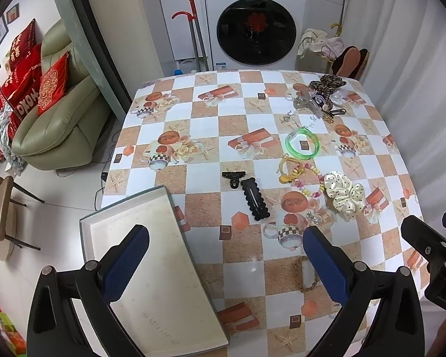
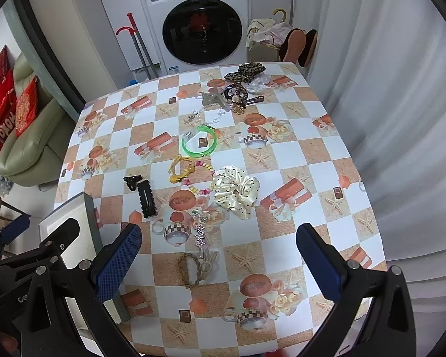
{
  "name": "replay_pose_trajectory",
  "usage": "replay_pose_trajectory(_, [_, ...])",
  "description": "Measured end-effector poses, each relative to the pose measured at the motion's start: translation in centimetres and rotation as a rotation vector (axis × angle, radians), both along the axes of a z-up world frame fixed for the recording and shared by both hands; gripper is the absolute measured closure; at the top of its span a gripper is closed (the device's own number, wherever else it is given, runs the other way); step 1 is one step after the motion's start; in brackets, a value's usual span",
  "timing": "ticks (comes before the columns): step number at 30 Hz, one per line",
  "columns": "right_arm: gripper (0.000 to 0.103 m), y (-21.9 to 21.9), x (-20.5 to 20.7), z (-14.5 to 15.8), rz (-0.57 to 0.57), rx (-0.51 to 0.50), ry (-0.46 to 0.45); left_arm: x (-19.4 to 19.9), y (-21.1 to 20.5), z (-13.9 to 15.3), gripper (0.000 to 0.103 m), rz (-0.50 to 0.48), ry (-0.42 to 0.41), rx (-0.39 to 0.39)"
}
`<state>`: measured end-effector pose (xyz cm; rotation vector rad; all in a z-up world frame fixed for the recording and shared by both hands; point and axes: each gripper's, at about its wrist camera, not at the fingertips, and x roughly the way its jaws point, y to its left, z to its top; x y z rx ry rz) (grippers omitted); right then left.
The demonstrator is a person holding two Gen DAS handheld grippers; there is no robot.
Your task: Organize jewelry
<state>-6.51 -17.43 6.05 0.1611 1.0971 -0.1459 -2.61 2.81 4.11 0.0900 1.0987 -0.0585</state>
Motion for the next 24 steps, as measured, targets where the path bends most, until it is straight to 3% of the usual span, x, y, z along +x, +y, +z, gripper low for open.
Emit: replay_pose_trajectory(24, [0.0,0.01,0.39,-0.13,-0.002,-0.002,0.001,-0.02,0.04,-0.1,0.0,0.0,-0.001,0.0])
